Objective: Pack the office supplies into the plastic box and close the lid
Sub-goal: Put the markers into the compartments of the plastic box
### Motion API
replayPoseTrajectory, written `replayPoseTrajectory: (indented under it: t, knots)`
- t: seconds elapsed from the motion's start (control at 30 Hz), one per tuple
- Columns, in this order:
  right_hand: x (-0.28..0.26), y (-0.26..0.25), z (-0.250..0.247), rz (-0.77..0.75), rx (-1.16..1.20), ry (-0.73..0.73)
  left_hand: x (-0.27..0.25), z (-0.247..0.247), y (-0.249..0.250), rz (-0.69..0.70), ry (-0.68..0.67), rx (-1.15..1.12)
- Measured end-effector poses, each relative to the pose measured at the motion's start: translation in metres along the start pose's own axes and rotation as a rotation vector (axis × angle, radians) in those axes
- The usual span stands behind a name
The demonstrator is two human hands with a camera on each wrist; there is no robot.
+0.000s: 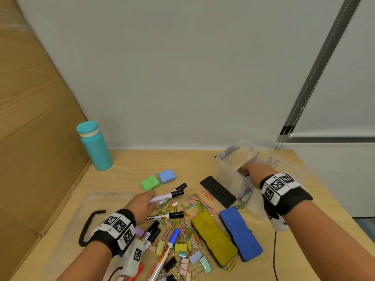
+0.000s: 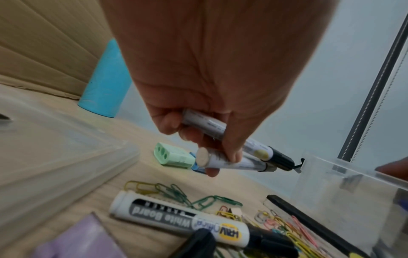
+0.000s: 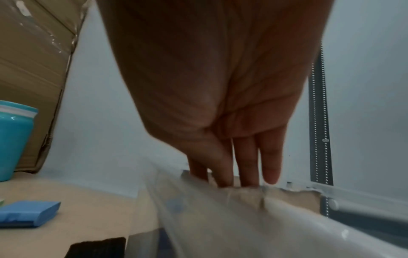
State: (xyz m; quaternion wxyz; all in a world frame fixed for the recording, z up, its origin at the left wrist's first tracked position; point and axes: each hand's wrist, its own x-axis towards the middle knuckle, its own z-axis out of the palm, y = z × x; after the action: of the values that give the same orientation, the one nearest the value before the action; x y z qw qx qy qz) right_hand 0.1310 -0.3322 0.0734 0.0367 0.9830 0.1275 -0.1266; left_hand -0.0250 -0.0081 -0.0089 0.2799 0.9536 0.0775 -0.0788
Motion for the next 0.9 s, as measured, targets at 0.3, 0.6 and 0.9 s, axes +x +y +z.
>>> replayPoseTrajectory:
  t: [0.3, 0.6, 0.9]
  knots:
    - [-0.053, 0.011, 0.005, -0.03, 0.298, 0.364, -0.009, 0.002, 0.018, 0.014, -0.024, -0.096]
    - [-0.089, -0.029, 0.038, -0.544, 0.346, 0.424, -0.013, 0.012, 0.107, 0.255, -0.153, -0.33]
    - [-0.083, 0.0, -0.017, -0.481, 0.471, 0.271, -0.012, 0.015, 0.136, 0.313, -0.073, -0.487]
